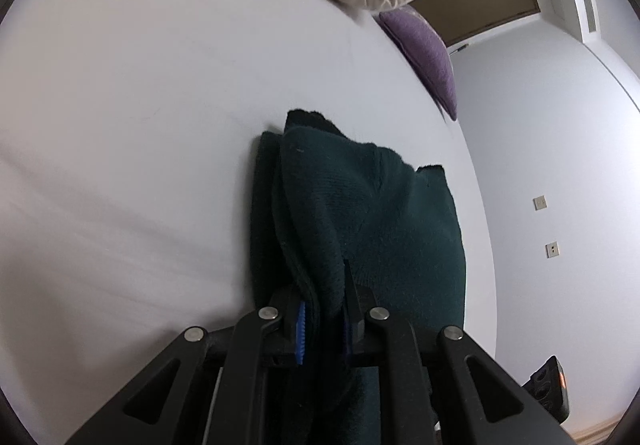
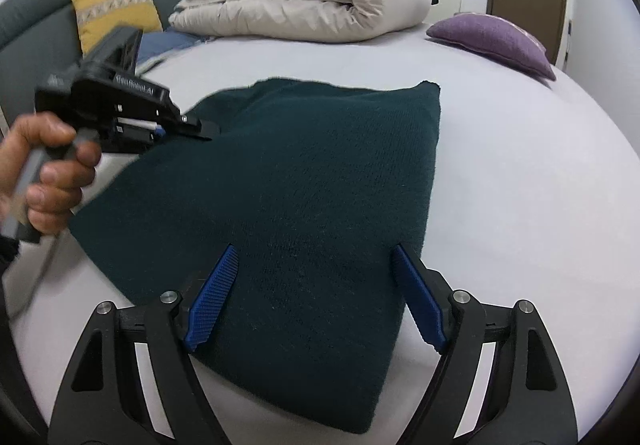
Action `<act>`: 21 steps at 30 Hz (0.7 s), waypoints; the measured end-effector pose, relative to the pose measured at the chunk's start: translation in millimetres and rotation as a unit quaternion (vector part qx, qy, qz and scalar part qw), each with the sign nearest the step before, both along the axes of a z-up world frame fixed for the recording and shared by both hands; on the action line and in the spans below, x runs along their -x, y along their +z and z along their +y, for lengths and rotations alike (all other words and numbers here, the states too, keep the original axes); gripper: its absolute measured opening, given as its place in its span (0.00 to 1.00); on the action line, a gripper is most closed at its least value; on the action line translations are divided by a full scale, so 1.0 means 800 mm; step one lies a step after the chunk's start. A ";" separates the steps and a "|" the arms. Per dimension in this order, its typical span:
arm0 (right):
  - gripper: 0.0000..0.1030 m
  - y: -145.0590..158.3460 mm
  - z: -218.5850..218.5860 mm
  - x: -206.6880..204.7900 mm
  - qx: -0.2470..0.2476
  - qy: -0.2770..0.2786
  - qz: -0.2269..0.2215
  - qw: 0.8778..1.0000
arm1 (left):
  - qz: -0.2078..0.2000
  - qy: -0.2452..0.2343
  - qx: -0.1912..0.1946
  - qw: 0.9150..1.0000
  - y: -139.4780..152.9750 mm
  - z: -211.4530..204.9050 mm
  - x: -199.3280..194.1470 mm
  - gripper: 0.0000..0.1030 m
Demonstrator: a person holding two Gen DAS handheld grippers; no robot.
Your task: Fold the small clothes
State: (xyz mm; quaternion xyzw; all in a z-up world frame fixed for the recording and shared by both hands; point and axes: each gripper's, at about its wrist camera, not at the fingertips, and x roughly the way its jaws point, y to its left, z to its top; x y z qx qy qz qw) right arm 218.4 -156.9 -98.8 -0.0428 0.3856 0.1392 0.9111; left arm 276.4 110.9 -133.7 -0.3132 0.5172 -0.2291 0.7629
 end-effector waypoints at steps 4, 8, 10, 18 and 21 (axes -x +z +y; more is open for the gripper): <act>0.76 0.023 -0.029 0.003 -0.048 -0.018 -0.007 0.999 | -0.026 0.016 -0.033 0.999 0.022 0.004 0.009 0.19; 0.76 0.048 -0.049 -0.004 -0.092 -0.028 -0.010 0.995 | -0.053 0.041 -0.068 0.995 0.045 0.007 0.012 0.19; 0.76 0.054 -0.052 -0.010 -0.109 -0.028 -0.005 0.994 | -0.076 0.050 -0.091 0.992 0.060 0.007 0.020 0.19; 0.76 0.057 -0.071 -0.072 -0.260 -0.008 0.060 0.964 | -0.157 -0.018 -0.164 0.974 0.075 -0.063 0.073 0.19; 0.76 0.047 -0.078 -0.113 -0.310 -0.004 0.093 0.946 | -0.129 -0.013 -0.190 0.973 0.040 -0.069 0.061 0.11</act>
